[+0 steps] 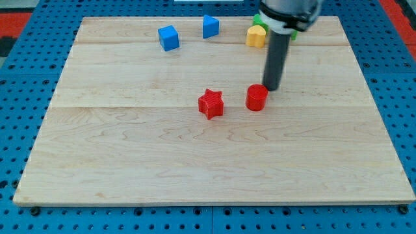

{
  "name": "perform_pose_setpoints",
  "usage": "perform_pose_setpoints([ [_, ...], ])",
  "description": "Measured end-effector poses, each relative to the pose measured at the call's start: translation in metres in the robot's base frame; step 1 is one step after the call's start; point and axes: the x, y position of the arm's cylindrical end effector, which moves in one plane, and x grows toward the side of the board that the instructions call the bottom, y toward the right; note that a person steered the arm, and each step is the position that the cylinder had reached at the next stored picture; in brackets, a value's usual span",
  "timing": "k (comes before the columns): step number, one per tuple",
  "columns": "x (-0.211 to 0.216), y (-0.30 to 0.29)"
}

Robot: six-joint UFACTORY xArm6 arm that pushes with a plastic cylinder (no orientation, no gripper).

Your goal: Push the triangle into the top of the red star

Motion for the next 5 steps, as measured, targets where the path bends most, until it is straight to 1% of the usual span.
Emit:
perform_pose_setpoints([
  [1, 0.019, -0.041],
  [2, 0.013, -0.079],
  [3, -0.023, -0.087],
  [5, -0.132, -0.095],
])
